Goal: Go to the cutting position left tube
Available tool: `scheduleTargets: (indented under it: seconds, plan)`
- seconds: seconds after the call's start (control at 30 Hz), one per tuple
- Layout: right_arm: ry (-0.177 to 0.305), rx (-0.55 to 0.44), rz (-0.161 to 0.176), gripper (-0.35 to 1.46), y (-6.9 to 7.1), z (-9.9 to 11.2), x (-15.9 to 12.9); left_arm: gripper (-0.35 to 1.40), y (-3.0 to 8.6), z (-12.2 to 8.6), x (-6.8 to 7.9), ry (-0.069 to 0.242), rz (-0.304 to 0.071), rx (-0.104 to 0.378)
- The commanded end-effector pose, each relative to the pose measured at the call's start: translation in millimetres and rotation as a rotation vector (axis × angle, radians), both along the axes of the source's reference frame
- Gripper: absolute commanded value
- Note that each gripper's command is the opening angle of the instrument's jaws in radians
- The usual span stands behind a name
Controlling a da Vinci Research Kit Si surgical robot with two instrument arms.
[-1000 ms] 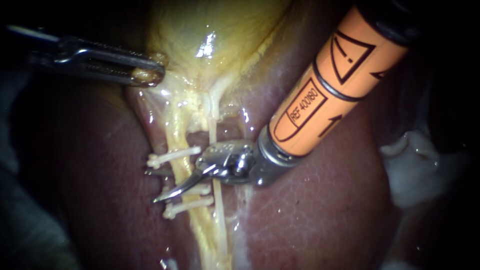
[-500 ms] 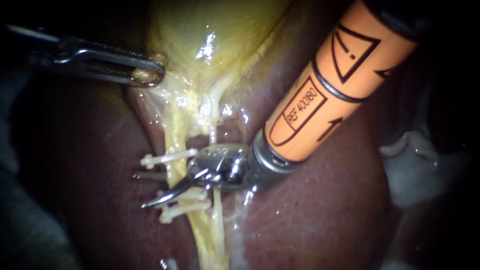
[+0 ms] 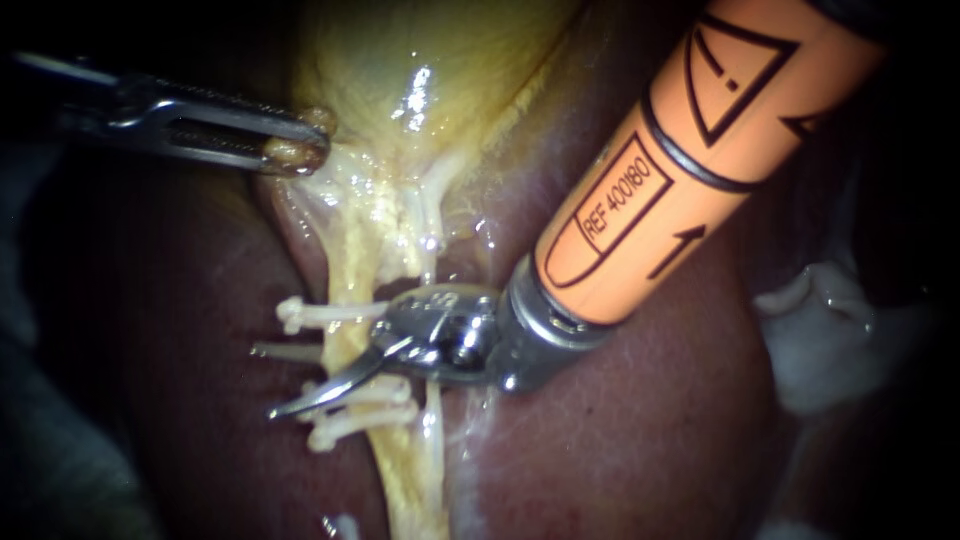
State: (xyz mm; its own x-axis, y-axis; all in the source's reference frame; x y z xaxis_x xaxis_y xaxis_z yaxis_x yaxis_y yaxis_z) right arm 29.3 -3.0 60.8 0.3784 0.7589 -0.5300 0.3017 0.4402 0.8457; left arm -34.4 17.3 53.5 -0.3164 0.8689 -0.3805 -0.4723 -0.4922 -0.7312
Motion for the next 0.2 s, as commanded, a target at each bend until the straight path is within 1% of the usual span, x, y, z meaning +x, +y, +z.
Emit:
scheduleTargets:
  seconds: [0.03, 0.2]
  plan:
    - [0.0, 0.0, -0.001, 1.29, 0.0, 0.0, 0.0, -0.35, 0.0, 0.0, 0.0, 0.0, 0.0, 0.0]
    - [-0.001, -0.001, 0.002, 1.29, 0.0, 0.1, 0.0, -0.35, 0.0, 0.0, 0.0, 0.0, 0.0, 0.0]
